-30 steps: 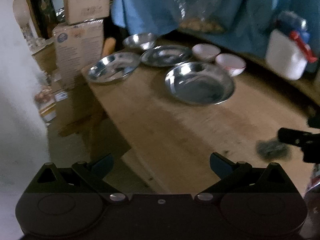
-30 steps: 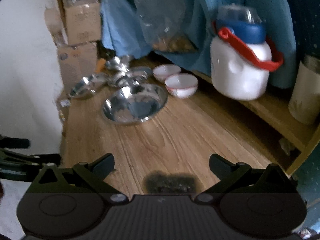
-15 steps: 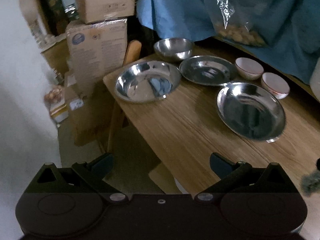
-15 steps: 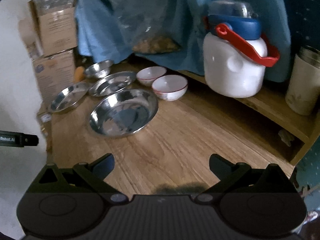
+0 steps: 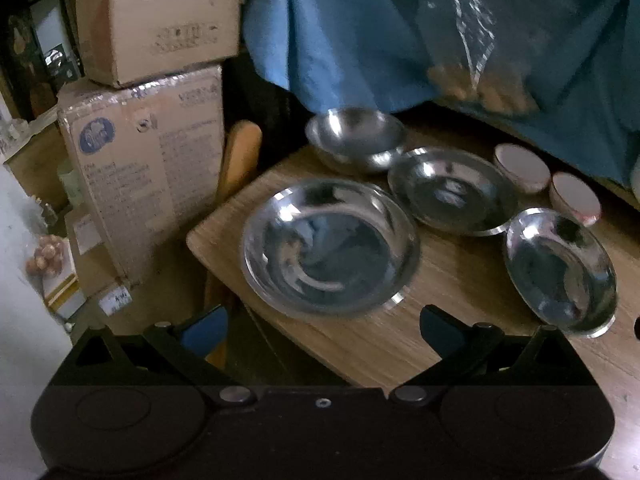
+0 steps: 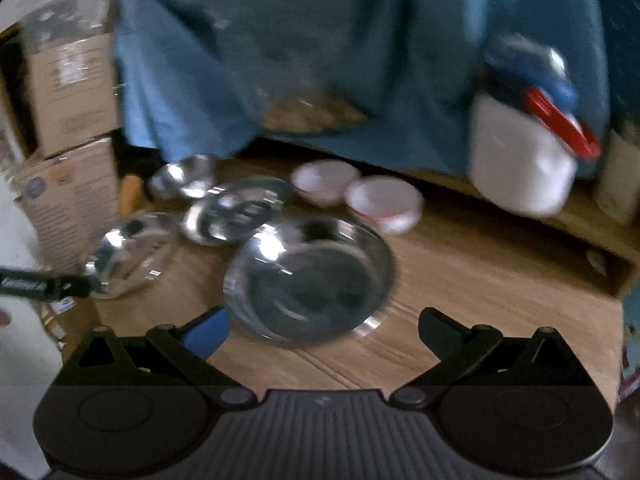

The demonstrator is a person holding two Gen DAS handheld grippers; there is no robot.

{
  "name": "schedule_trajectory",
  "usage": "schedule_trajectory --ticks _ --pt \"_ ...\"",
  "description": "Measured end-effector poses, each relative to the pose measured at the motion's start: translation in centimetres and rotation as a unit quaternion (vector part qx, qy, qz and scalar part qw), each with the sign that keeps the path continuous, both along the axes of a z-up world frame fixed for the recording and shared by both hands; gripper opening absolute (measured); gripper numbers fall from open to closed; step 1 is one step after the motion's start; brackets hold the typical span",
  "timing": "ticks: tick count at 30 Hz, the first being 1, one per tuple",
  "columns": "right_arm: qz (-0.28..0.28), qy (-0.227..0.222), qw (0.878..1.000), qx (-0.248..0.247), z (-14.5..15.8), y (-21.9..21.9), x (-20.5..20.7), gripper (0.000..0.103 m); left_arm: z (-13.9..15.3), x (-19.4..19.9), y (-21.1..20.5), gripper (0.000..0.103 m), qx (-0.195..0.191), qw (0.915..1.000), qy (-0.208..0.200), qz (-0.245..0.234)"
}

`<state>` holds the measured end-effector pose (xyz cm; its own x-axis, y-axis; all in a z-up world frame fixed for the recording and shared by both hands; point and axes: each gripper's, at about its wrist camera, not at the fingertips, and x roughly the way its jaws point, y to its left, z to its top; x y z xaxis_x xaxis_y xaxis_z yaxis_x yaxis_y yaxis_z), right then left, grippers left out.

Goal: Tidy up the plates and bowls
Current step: 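Move both grippers toward the large deep steel plate, then close the left gripper on the large steel plate rim while the right gripper grips the opposite rim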

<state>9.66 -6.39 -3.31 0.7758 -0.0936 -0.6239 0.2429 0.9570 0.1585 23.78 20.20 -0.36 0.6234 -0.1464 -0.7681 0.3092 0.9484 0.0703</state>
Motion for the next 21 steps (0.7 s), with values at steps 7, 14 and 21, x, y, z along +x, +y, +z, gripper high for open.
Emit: schedule_trajectory --ticks 7,14,21 --pt "0.059 -0.006 0.998 -0.015 1.1 3.8 2.3 0.103 0.3 2.2 2.6 0.102 0.000 0.9995 -0.012 0.031" --pt "0.113 -0.007 0.993 0.018 0.4 7.0 6.1 0.103 -0.2 4.2 4.7 0.102 0.035 0.9988 0.001 0.034" --pt "0.109 0.030 0.993 0.024 -0.6 10.3 11.4 0.103 -1.8 9.0 6.3 0.102 0.010 0.9994 0.020 -0.026"
